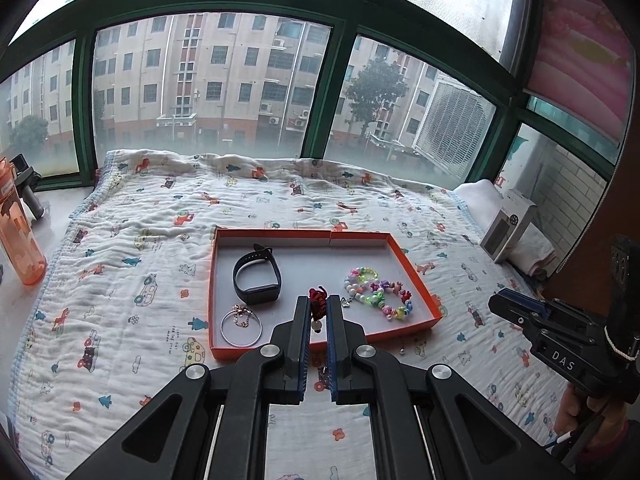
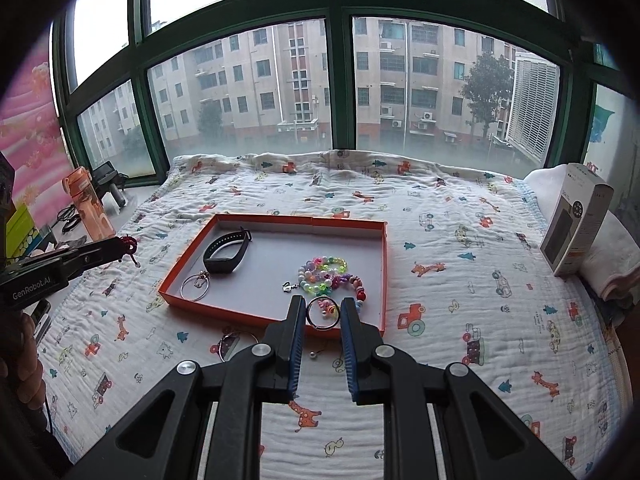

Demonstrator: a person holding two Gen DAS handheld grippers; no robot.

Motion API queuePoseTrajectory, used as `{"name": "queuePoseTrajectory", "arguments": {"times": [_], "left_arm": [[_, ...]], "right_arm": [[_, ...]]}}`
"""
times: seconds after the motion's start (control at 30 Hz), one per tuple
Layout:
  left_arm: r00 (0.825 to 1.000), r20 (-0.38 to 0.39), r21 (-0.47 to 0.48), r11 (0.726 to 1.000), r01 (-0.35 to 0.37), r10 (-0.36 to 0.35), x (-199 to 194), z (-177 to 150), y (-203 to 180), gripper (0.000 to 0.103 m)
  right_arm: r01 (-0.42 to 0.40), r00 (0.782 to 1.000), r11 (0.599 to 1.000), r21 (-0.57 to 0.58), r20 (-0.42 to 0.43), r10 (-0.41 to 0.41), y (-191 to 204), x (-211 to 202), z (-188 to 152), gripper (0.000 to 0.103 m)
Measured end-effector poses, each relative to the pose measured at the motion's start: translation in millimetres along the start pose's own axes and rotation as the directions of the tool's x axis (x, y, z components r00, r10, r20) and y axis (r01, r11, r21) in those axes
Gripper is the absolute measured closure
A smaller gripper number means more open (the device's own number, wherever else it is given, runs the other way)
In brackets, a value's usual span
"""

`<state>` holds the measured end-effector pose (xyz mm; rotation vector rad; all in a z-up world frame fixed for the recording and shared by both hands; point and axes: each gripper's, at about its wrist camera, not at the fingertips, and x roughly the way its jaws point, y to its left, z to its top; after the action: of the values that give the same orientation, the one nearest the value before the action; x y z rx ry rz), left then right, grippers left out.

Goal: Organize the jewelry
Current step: 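Carry the keychain and ring into the tray and open both tools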

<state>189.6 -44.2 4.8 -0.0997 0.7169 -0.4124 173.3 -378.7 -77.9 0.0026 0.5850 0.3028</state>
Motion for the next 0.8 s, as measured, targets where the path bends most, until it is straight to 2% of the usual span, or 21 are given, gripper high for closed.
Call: {"name": "queuePoseTrajectory", "arguments": {"times": [0.17, 0.4, 0.63, 0.8], "left_arm": [[1.000, -0.025, 0.005, 1.000, -0.008, 0.008, 29, 9, 4, 0.096], [0.995, -0.096, -0.002, 1.000, -0.014, 0.014, 91, 15, 15, 0.096], [0.981, -0.193, -0.008, 1.000, -0.027, 0.025, 153, 2, 27, 0.096], [0.972, -0.234, -0.009, 1.000, -0.024, 0.022, 176, -10, 31, 0.095]], "right_arm": [[0.006, 1.000, 1.000, 0.004, -0.011, -0.006, -7, 18, 6, 0.082], [0.008, 0.998, 1.000, 0.030, -0.063, -0.006, -21, 57, 6, 0.082], [0.001, 0.991, 0.999, 0.050, -0.132, 0.006, -28, 92, -5, 0.082], [-0.009, 0.986, 0.998, 0.066, -0.168, 0.020, -29, 106, -15, 0.082]]}}
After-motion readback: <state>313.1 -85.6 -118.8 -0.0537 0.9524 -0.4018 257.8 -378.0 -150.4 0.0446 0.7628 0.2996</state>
